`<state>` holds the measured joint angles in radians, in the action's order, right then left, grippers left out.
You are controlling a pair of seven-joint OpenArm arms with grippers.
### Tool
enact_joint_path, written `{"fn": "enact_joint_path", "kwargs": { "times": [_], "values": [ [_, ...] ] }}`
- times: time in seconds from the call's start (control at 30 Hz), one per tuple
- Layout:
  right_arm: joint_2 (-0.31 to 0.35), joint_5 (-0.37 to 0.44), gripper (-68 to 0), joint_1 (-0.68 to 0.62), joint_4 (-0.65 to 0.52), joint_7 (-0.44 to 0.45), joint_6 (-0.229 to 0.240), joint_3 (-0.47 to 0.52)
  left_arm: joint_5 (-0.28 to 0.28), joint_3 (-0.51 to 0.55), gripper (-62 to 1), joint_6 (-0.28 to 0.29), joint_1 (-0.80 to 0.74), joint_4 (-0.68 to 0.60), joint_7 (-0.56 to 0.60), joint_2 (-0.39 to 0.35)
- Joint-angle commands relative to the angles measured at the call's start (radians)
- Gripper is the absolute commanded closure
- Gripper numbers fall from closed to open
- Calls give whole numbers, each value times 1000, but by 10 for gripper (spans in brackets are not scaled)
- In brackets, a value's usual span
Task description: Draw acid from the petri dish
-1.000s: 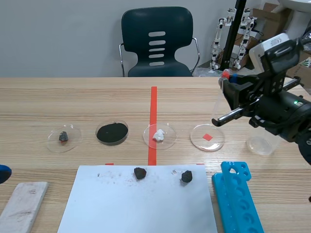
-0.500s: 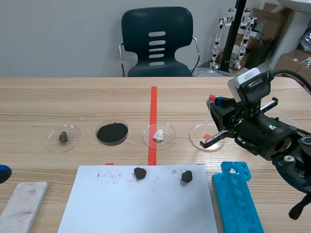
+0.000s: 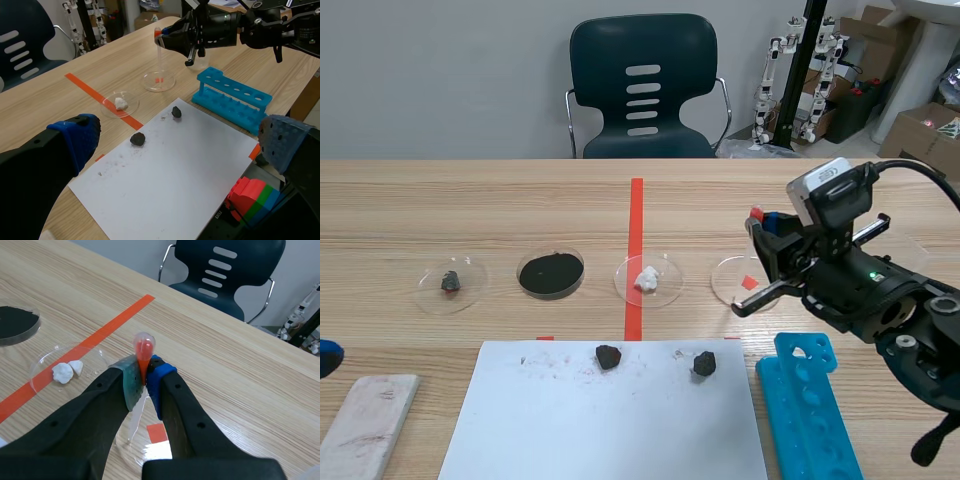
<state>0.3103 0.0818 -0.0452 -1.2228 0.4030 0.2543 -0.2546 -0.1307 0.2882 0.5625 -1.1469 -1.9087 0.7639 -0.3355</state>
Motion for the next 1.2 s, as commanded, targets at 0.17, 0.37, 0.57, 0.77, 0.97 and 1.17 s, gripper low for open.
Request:
{"fn": "enact_joint_path", "kwargs": {
  "times": [0.17, 0.37, 0.57, 0.77, 0.97, 1.17],
  "values": [
    [5, 7, -9, 14, -8, 8, 0, 8, 14, -7, -623, 5, 3, -13, 18, 0],
    [5, 7, -13, 14, -8, 9, 0, 8, 14, -7, -623, 5, 3, -13, 18, 0],
    [5, 7, -25, 14, -8, 30, 0, 8, 14, -7, -623, 5, 3, -13, 18, 0],
    [5, 7, -42, 14, -8, 31, 0, 8, 14, -7, -623, 5, 3, -13, 18, 0],
    [5, 8, -42, 14, -8, 30, 0, 8, 14, -7, -623, 5, 3, -13, 18, 0],
    [5, 8, -55, 14, -8, 30, 1, 8, 14, -7, -623, 5, 3, -13, 18, 0]
  ]
}}
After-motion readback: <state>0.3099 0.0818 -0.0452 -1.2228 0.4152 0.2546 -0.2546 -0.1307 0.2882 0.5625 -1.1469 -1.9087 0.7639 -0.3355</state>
